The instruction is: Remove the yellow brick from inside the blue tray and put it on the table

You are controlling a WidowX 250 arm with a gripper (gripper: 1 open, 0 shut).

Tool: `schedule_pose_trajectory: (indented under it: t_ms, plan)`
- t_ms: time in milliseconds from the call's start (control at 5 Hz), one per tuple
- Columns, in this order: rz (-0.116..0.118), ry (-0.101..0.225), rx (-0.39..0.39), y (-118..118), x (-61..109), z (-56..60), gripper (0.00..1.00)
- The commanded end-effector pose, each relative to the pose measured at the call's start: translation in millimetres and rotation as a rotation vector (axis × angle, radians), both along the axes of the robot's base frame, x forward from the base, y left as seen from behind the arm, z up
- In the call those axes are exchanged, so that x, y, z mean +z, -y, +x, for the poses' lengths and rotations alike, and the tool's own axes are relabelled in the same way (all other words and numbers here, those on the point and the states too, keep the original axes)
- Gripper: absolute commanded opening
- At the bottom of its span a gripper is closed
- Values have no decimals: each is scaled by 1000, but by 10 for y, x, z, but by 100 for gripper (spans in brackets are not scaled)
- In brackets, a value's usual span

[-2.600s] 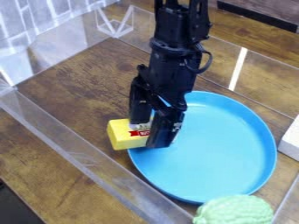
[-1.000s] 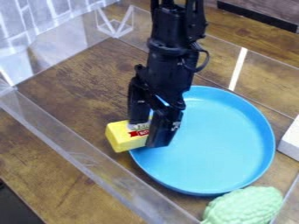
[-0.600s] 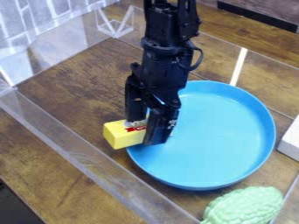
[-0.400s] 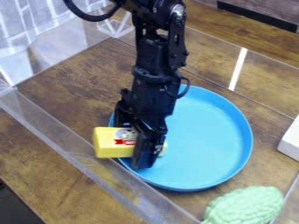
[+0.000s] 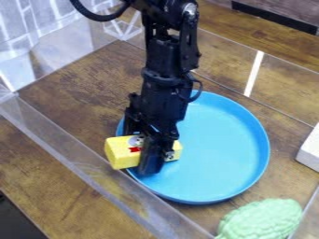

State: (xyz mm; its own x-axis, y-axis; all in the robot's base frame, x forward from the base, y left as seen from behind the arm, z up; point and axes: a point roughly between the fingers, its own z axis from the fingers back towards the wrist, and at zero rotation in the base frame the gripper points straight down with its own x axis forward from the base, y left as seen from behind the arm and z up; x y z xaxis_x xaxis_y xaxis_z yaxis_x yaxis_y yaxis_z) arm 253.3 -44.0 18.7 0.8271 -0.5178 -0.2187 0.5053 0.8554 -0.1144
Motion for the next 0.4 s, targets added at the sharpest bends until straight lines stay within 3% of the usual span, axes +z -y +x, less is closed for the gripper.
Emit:
schedule_pose_trajectory:
  t_ms: [0,200]
  plan:
    - [-12,12,-13,-30,-6,21,0]
    - [-16,18,-16,-34,-5,26,0]
